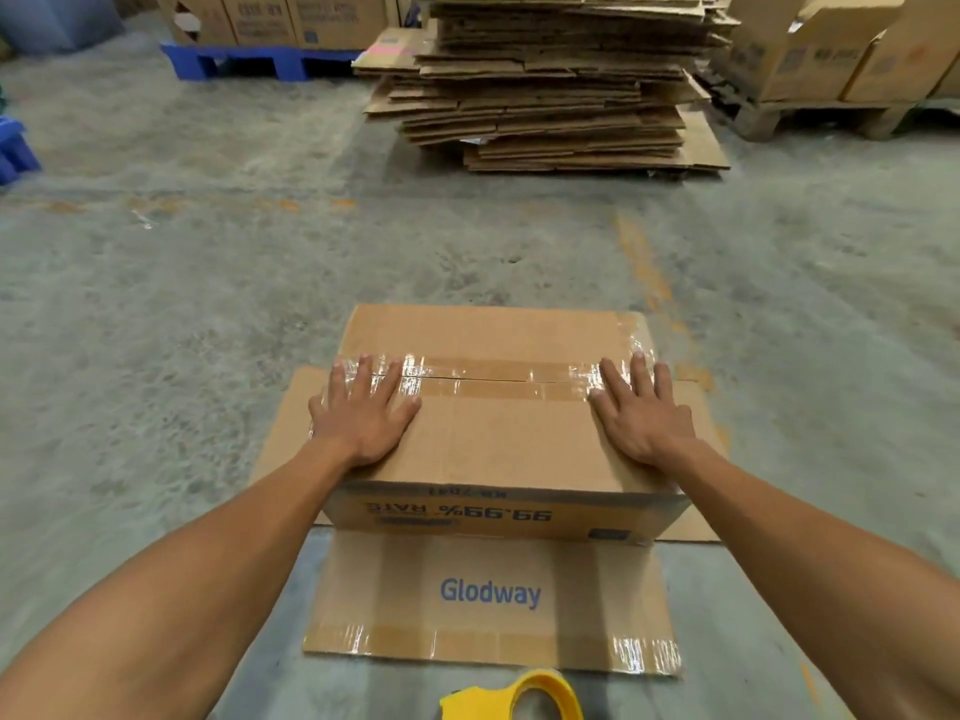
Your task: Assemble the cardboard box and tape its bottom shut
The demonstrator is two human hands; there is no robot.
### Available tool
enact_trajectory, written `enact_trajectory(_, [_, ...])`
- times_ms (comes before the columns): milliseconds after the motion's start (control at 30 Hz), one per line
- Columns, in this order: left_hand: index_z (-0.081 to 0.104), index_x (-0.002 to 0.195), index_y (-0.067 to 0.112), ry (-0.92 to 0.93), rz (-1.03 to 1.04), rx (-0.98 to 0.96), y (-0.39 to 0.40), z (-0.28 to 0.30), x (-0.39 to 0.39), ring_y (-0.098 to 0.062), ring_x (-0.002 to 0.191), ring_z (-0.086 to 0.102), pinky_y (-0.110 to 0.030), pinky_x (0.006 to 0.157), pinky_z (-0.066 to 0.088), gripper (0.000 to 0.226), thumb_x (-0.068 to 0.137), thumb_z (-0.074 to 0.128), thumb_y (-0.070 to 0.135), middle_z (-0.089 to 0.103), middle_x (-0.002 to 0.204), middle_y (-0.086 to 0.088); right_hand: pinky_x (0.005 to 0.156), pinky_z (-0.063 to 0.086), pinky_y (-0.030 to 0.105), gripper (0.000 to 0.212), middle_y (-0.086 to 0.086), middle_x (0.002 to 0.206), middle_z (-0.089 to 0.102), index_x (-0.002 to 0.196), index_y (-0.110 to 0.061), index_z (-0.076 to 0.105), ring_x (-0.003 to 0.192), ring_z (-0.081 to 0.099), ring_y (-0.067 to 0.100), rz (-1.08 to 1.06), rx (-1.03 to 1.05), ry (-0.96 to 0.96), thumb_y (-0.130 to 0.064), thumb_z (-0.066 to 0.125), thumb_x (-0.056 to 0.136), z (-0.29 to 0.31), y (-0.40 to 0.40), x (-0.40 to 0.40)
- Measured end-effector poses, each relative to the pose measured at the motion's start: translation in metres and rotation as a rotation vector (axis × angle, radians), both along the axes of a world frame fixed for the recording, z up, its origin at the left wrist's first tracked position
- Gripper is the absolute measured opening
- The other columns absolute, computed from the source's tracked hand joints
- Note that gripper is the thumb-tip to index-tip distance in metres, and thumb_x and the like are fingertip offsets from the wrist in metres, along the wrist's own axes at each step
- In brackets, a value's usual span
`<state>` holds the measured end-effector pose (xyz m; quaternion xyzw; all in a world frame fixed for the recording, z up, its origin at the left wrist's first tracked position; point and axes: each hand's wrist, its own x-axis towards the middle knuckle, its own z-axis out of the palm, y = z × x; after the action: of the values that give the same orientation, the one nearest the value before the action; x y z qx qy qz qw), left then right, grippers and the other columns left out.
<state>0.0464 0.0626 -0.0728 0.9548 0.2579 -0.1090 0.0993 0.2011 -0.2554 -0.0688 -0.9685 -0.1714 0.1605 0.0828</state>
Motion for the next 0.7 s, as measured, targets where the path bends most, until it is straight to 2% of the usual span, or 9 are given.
enact_trajectory(300, [-0.012, 0.151, 0.045, 0.022, -0.016, 0.045, -0.019, -0.006, -0.039, -0.034, 0.149, -0.014, -0.07, 0.108, 0.013, 0.075, 0.086, 0.006, 0.078, -0.015, 0.164, 0.005, 0.111, 0.016, 0.067, 0.06, -0.002, 0.166, -0.008, 0.154, -0.041, 0.005, 0.151, -0.013, 0.031, -0.006, 0.028, -0.053, -0.06, 0.018, 0.098, -0.001, -0.019, -0.044])
enact_trajectory(467, [-0.011, 0.152, 0.041, 0.034, -0.053, 0.079, -0.032, -0.006, -0.068, -0.04, 0.149, -0.009, -0.069, 0.11, 0.01, 0.078, 0.085, 0.004, 0.078, -0.013, 0.165, 0.0, 0.112, 0.015, 0.067, 0.058, 0.002, 0.166, -0.004, 0.153, -0.04, 0.01, 0.15, -0.009, 0.034, 0.003, 0.027, -0.075, -0.057, 0.02, 0.099, 0.0, -0.03, -0.072])
enact_trajectory(567, [-0.011, 0.153, 0.037, 0.025, -0.091, 0.144, -0.038, -0.008, -0.081, -0.042, 0.148, -0.006, -0.065, 0.114, 0.002, 0.08, 0.085, 0.002, 0.077, -0.01, 0.165, -0.006, 0.112, 0.014, 0.067, 0.058, 0.005, 0.166, 0.001, 0.152, -0.038, 0.012, 0.15, -0.003, 0.036, 0.018, -0.009, -0.09, -0.057, 0.02, 0.098, 0.001, -0.037, -0.085])
enact_trajectory(633, [-0.011, 0.154, 0.032, 0.01, -0.1, 0.133, -0.04, -0.01, -0.086, -0.038, 0.149, -0.011, -0.062, 0.116, -0.003, 0.08, 0.087, 0.003, 0.074, -0.012, 0.164, -0.009, 0.111, 0.011, 0.067, 0.056, 0.009, 0.164, 0.011, 0.15, -0.034, 0.021, 0.15, 0.003, 0.036, 0.02, -0.049, -0.146, -0.055, 0.022, 0.098, 0.005, -0.038, -0.091])
enact_trajectory(700, [-0.012, 0.155, 0.025, -0.017, -0.135, 0.109, -0.043, -0.01, -0.087, -0.031, 0.149, -0.018, -0.06, 0.117, -0.006, 0.08, 0.091, 0.004, 0.07, -0.016, 0.164, -0.008, 0.111, 0.016, 0.062, 0.049, 0.015, 0.154, 0.034, 0.142, -0.027, 0.04, 0.146, 0.02, 0.037, 0.121, 0.016, -0.341, -0.046, 0.031, 0.098, 0.008, -0.034, -0.105])
